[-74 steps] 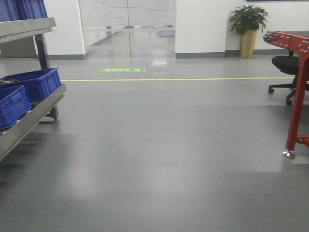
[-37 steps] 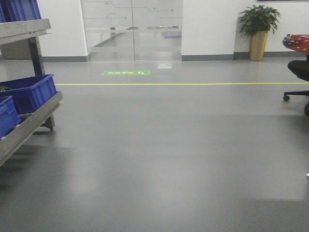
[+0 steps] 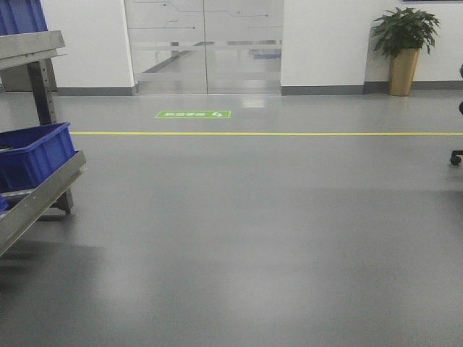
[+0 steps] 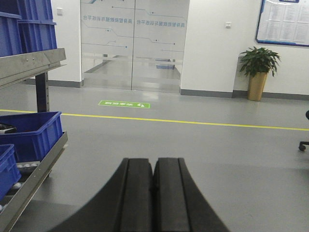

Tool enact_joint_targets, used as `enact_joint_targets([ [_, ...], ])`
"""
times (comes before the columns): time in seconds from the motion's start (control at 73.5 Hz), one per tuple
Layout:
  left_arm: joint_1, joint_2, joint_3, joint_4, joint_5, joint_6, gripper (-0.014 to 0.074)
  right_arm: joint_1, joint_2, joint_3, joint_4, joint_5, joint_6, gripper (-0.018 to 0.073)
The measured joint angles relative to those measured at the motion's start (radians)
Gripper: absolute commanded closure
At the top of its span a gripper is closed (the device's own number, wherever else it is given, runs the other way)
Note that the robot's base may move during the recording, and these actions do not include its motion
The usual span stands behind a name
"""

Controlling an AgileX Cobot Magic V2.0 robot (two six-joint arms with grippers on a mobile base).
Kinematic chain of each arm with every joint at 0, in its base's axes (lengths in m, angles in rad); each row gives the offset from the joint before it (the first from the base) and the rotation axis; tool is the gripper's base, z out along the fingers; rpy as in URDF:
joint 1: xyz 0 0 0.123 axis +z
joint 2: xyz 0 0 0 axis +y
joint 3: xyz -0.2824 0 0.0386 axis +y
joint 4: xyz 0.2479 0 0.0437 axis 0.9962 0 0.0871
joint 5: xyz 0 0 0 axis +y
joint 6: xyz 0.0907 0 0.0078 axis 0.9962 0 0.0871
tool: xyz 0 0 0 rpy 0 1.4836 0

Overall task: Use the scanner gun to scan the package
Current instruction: 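Drive the base forward past the blue bins to the red-framed table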

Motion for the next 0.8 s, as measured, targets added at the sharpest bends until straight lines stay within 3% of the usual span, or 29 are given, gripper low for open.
enact_joint_targets([
  [0.802, 0.000, 0.000, 0.000, 0.000, 0.000, 0.000, 0.0708, 0.000, 0.000, 0.000, 0.000, 0.000, 0.000, 0.0727],
])
